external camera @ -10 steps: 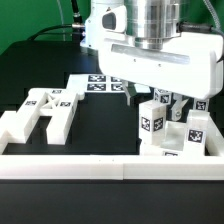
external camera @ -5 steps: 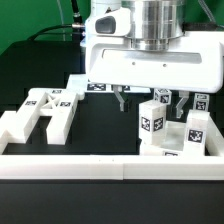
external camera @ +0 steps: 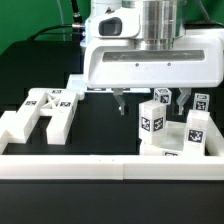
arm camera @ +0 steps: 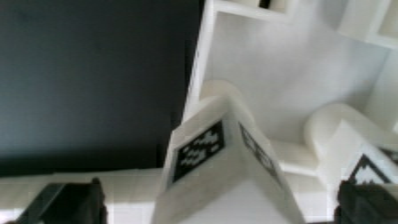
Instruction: Assemble chair
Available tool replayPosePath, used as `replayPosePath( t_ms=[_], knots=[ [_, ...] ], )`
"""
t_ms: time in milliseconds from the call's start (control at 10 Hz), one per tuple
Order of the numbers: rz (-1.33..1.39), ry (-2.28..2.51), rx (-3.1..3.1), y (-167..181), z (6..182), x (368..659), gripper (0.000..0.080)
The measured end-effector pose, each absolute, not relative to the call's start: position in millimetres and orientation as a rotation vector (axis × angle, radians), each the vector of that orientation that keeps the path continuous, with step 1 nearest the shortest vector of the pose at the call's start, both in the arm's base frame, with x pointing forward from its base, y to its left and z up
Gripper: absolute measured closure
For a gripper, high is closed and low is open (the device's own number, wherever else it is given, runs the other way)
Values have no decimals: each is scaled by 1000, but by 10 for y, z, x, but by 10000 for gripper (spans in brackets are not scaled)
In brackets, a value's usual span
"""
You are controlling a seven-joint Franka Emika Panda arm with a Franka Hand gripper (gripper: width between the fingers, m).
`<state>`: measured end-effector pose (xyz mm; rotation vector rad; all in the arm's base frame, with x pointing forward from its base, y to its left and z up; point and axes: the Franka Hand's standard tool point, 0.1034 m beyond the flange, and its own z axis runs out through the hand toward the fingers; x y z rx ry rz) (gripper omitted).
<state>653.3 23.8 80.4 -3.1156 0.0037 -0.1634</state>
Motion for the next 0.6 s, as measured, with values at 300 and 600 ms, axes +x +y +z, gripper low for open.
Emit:
replayPosePath(
  t_ms=[300,600],
  knots=[
    [-165,-249,-3131,241,816,6545,151],
    [-166,-469,-3123,229,835,6565,201]
  ],
)
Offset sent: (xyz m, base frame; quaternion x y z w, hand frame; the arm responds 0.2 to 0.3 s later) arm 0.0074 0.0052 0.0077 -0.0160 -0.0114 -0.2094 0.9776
